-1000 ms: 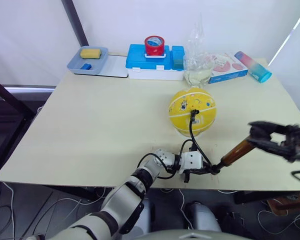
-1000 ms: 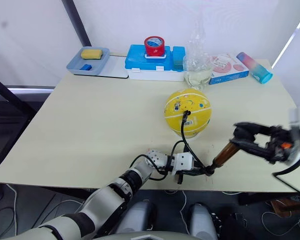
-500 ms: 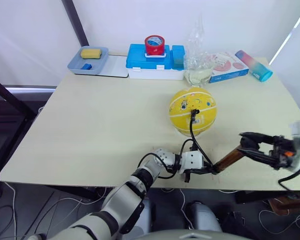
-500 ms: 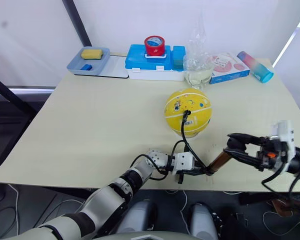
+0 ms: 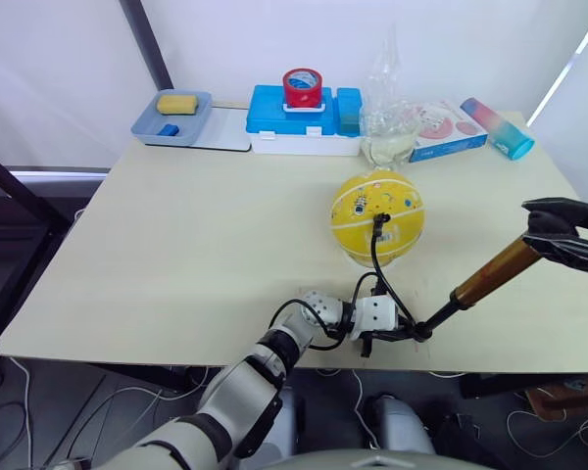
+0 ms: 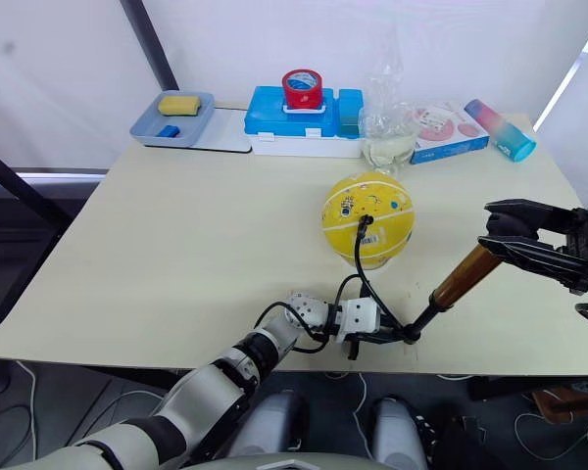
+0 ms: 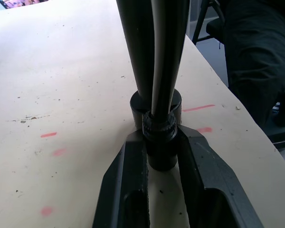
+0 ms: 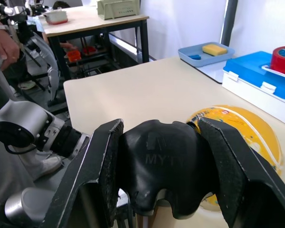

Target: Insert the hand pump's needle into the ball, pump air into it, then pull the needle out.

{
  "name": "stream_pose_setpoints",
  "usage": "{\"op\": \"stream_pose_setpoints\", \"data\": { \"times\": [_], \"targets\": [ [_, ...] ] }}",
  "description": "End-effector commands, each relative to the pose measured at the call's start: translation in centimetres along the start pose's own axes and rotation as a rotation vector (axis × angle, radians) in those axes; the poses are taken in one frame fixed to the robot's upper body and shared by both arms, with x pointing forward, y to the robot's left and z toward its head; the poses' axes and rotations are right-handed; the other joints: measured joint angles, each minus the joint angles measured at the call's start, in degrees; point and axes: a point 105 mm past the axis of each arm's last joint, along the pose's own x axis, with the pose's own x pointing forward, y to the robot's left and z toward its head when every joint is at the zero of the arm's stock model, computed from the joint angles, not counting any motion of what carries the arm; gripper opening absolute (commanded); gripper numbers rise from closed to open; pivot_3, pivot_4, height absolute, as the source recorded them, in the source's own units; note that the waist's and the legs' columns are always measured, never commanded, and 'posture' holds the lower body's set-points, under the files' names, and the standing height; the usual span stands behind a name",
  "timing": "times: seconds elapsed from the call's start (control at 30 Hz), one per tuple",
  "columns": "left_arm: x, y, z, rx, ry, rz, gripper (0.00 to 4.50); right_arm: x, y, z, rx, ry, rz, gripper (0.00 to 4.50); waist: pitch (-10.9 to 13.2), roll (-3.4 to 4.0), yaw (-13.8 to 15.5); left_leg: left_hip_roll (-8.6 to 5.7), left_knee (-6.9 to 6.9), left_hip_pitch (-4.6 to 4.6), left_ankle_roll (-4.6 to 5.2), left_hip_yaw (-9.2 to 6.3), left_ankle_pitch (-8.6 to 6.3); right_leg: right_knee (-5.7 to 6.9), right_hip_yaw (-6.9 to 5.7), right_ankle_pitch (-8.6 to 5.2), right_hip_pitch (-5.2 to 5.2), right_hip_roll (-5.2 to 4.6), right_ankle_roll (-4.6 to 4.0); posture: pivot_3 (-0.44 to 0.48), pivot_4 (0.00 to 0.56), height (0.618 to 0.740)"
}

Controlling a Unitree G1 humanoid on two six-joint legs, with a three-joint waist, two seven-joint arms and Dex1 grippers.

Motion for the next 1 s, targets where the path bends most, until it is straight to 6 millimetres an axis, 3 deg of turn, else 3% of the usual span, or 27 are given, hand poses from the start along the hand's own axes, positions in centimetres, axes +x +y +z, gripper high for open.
{"op": "stream_pose_setpoints", "data": {
  "times": [0.03,0.1,0.17,0.4,0.53,0.73,1.0],
  "targets": [
    [-1.4,-3.0,-4.5,-0.105,0.171,-0.090,0.38,0.2,-0.1,-2.0,-0.022,0.076,-0.028,2.00,0.0,-0.02,0.0,0.00,0.00,0.01,0.01,0.00,0.01,0.00,0.00,-0.02,0.00,0.00,0.03,0.000,0.150,0.739],
    [-1.3,-3.1,-4.5,-0.105,0.171,-0.092,0.38,0.3,-0.1,-5.8,0.015,0.156,-0.032,2.00,-0.1,-0.13,0.0,0.00,0.00,0.02,0.02,0.00,0.01,0.00,0.00,-0.03,0.01,0.00,0.05,0.000,0.150,0.739],
    [-1.3,-3.1,-4.5,-0.105,0.171,-0.091,0.38,0.5,0.0,-8.1,0.038,0.174,-0.041,2.00,-0.2,-0.30,0.0,0.02,0.00,0.03,0.02,-0.02,0.01,0.00,0.00,-0.04,0.01,0.04,0.06,0.000,0.150,0.739],
    [-1.3,-3.2,-4.6,-0.110,0.172,-0.083,0.38,1.2,-0.1,-11.6,-0.031,0.191,-0.079,2.00,-0.3,-0.29,0.0,0.03,-0.01,0.06,-0.02,-0.03,-0.01,0.01,0.00,-0.04,0.02,0.06,0.06,0.000,0.150,0.739],
    [-1.4,-3.3,-4.7,-0.111,0.175,-0.085,0.38,1.3,-0.1,-10.0,-0.051,0.135,-0.065,2.00,-0.3,-0.27,0.0,0.02,-0.01,0.06,-0.02,0.00,-0.01,0.01,0.01,-0.04,0.02,0.04,0.06,0.000,0.150,0.739],
    [-1.4,-3.4,-4.8,-0.111,0.175,-0.091,0.38,0.4,-0.9,-4.0,-0.116,0.049,-0.075,2.00,-0.1,0.00,0.0,0.01,-0.01,0.05,-0.04,0.01,-0.02,0.01,0.01,0.09,0.01,-0.01,-0.15,0.000,0.150,0.739],
    [-1.4,-3.4,-4.8,-0.109,0.177,-0.094,0.38,-1.4,-0.5,1.9,-0.100,-0.007,-0.076,2.00,0.0,0.00,0.0,0.01,0.00,0.03,-0.04,0.01,-0.02,0.00,0.01,0.09,0.01,-0.02,-0.14,0.000,0.150,0.739]
  ]
}}
